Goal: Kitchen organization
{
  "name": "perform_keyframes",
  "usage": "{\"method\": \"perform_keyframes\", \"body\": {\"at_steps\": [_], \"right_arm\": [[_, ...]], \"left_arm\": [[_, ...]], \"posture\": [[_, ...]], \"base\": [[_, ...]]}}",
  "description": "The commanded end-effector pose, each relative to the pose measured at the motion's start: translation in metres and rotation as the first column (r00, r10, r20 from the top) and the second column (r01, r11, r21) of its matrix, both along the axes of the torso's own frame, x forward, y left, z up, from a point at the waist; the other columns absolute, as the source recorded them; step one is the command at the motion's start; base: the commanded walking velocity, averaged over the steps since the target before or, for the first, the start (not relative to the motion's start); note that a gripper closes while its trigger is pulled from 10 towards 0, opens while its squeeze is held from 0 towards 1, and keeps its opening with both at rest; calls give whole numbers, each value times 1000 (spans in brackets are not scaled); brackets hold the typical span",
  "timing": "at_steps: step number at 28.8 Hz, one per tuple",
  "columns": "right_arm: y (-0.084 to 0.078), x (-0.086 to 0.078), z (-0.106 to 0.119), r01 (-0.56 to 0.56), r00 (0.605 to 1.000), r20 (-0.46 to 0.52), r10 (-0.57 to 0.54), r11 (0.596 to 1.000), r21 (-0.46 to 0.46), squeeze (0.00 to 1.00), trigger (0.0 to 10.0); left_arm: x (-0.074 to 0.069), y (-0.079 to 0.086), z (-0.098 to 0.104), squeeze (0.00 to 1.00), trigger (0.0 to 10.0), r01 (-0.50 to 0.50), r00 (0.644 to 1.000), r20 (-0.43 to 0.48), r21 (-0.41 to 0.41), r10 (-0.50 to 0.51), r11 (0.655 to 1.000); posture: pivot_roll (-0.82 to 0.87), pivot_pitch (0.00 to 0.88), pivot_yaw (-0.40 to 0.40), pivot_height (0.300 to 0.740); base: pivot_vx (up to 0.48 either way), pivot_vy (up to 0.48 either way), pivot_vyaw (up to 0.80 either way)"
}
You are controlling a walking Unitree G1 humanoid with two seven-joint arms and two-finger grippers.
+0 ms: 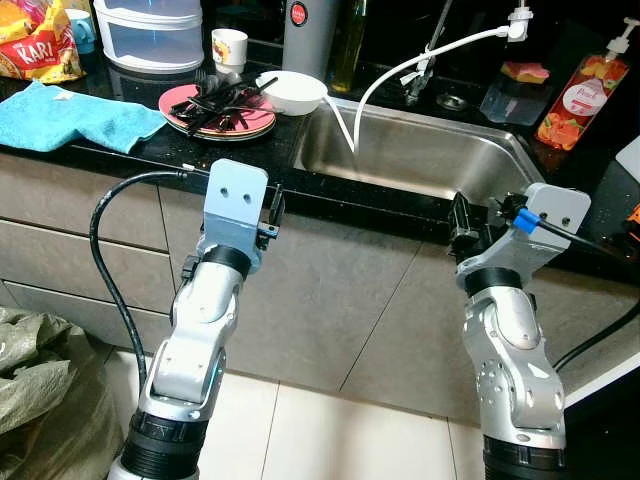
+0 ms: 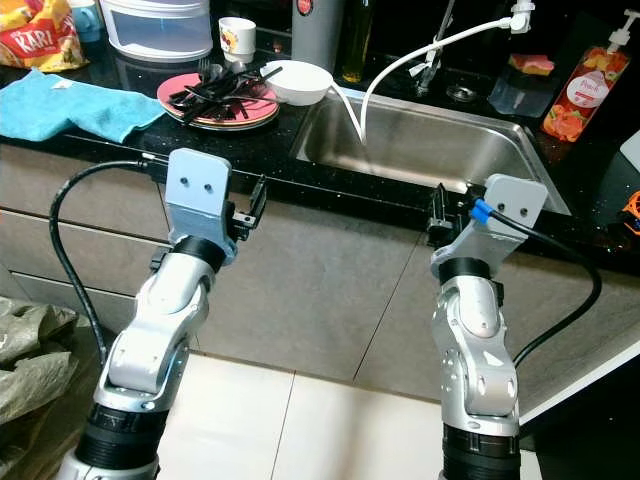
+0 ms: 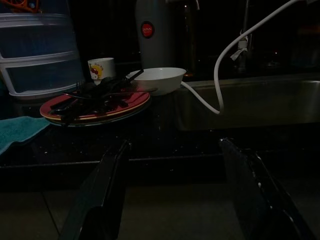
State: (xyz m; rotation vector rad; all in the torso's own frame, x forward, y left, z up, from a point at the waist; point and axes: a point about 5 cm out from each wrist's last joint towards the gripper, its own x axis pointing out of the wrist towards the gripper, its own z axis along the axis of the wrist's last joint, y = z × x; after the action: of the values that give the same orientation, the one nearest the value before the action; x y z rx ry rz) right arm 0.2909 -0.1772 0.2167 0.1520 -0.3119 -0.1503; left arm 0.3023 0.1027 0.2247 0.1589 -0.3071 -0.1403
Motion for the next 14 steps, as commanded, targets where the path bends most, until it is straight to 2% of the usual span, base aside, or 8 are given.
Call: {"method": "perform_keyframes", "body": {"at_steps": [1, 14], "right_arm": [[-1, 1, -2, 11, 1000, -3, -11, 1000, 4, 0, 10000], [-1, 1, -1, 12, 1000, -1, -12, 1000, 5, 0, 10000]], "left_arm": [[0, -3, 3, 0, 10000, 15, 1000, 11, 8, -15, 1000], [0, -4, 4, 0, 10000, 19, 1000, 12, 10, -19, 1000]], "posture": [[173, 3, -129, 740], [172, 6, -130, 740]], "base": [[0, 0, 0], [0, 0, 0]]}}
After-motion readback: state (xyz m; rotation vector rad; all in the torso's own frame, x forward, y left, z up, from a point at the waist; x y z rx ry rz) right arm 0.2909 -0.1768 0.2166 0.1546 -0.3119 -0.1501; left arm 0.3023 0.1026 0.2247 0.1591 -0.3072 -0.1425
